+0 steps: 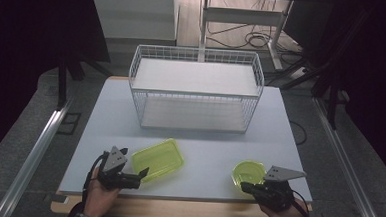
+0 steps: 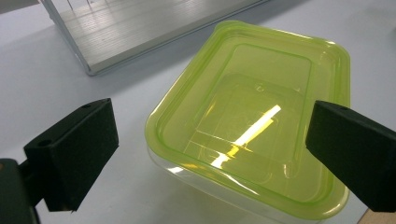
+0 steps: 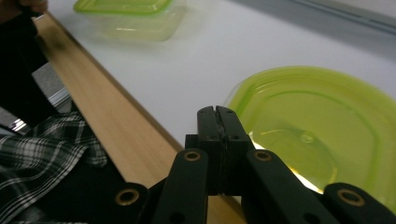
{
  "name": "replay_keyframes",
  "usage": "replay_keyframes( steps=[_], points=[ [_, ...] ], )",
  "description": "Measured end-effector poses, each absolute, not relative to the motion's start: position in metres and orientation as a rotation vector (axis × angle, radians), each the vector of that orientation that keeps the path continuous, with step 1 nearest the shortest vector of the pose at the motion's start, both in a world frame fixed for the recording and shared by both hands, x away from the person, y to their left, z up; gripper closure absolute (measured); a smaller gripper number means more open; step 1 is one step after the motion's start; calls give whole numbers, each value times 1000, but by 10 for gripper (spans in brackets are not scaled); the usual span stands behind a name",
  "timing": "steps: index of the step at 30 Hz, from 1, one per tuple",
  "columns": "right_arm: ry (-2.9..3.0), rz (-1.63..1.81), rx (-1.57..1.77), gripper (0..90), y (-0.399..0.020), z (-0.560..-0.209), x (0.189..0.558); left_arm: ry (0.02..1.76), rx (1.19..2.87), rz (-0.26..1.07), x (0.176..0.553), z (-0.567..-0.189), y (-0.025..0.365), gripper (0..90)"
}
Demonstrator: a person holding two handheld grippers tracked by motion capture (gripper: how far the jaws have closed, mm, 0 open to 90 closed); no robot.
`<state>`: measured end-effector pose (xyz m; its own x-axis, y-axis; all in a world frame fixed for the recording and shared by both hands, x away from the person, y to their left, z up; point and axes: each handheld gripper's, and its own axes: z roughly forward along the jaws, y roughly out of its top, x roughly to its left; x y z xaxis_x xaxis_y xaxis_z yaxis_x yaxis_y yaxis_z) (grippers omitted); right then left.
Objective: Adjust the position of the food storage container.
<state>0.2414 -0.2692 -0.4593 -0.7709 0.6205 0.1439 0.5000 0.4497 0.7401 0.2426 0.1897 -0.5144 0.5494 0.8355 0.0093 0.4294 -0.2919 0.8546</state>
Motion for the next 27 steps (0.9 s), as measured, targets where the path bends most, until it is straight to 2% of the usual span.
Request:
replay_keyframes(
  steps=[10,27],
  points=[
    [2598,1174,1008,890,-267,-470,241,1030,1925,596,243,-515,188,20],
    [2575,1145,1115,891,-282,-476,265,1025,1937,596,243,-515,186,21]
  ],
)
